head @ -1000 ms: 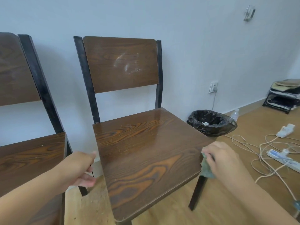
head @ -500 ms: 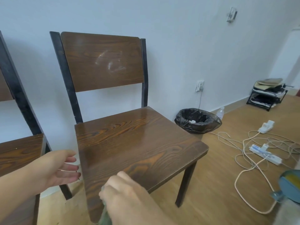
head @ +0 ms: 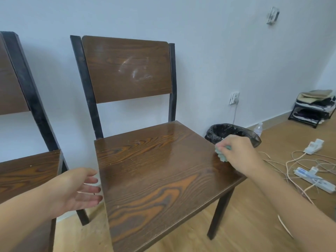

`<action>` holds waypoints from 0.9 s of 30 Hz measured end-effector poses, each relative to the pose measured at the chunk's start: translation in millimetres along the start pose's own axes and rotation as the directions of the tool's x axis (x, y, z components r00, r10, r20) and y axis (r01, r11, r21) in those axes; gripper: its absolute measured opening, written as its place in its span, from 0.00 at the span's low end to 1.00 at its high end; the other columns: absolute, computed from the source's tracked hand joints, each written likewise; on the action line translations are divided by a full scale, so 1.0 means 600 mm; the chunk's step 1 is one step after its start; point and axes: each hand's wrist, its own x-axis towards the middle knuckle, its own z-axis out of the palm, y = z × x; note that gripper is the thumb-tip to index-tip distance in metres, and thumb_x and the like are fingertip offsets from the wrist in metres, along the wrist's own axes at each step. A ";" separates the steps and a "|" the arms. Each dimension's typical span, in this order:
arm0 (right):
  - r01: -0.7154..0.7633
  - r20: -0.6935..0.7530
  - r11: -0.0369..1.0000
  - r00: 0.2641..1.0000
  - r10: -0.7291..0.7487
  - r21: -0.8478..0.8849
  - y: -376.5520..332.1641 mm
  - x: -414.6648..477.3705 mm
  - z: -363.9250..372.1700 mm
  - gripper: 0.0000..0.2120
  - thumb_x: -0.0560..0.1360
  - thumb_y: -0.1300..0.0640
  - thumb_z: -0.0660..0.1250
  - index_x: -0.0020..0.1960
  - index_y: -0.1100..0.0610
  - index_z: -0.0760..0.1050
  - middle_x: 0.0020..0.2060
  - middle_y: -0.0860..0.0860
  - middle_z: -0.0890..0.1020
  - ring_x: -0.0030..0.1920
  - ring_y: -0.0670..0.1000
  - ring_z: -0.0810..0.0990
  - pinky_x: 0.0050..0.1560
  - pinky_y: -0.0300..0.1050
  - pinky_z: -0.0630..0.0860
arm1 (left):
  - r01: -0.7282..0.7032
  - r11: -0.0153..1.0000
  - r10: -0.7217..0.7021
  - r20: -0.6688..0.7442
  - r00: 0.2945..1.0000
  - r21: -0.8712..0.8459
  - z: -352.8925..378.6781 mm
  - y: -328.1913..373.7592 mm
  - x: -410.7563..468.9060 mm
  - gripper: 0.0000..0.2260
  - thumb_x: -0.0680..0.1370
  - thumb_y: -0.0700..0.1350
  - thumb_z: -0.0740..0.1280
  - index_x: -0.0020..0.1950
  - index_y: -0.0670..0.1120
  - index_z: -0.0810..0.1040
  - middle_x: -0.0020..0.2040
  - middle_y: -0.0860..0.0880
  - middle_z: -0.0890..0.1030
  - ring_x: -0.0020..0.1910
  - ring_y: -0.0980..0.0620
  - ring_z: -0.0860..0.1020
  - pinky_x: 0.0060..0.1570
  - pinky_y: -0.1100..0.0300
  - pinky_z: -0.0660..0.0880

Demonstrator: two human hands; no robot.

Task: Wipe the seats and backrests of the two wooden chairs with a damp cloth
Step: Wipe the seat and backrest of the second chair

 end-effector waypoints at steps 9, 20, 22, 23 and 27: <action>0.086 0.155 0.994 0.985 -0.073 -0.073 0.025 0.096 0.051 0.11 0.72 0.68 0.70 0.34 0.56 0.83 0.33 0.50 0.81 0.33 0.54 0.81 0.41 0.46 0.78 | 0.021 0.997 -0.018 0.035 0.999 -0.071 -0.016 0.002 0.006 0.12 0.85 0.47 0.67 0.58 0.38 0.80 0.54 0.32 0.84 0.43 0.30 0.88 0.33 0.46 0.86; 0.021 0.026 0.997 0.999 -0.019 -0.078 -0.001 0.173 0.129 0.08 0.74 0.66 0.71 0.45 0.56 0.87 0.44 0.54 0.88 0.50 0.56 0.84 0.59 0.48 0.78 | 0.007 0.994 -0.004 0.032 0.999 -0.110 0.002 0.015 -0.002 0.15 0.86 0.48 0.63 0.62 0.35 0.76 0.57 0.31 0.83 0.53 0.31 0.84 0.53 0.39 0.81; -0.027 0.015 0.999 0.999 0.028 -0.042 -0.016 0.186 0.138 0.08 0.74 0.66 0.72 0.45 0.56 0.88 0.44 0.55 0.88 0.51 0.57 0.84 0.59 0.47 0.77 | 0.014 0.989 -0.008 0.041 0.999 -0.145 0.007 0.018 -0.004 0.16 0.87 0.49 0.62 0.63 0.35 0.75 0.55 0.32 0.83 0.51 0.32 0.83 0.50 0.41 0.81; -0.045 0.018 0.999 0.999 0.045 -0.024 -0.025 0.191 0.143 0.08 0.74 0.66 0.72 0.46 0.56 0.88 0.44 0.55 0.88 0.52 0.58 0.84 0.59 0.47 0.76 | 0.015 0.987 -0.008 0.044 0.999 -0.158 0.009 0.021 -0.006 0.17 0.87 0.49 0.62 0.64 0.35 0.75 0.54 0.32 0.82 0.50 0.33 0.83 0.46 0.42 0.81; -0.029 0.066 0.996 0.998 0.024 0.079 -0.092 0.197 0.172 0.08 0.75 0.64 0.73 0.50 0.54 0.87 0.50 0.55 0.87 0.56 0.57 0.83 0.65 0.51 0.76 | 0.003 0.980 -0.005 -0.009 1.000 -0.199 0.010 0.036 -0.007 0.16 0.87 0.50 0.61 0.65 0.37 0.73 0.52 0.34 0.81 0.47 0.34 0.82 0.45 0.43 0.79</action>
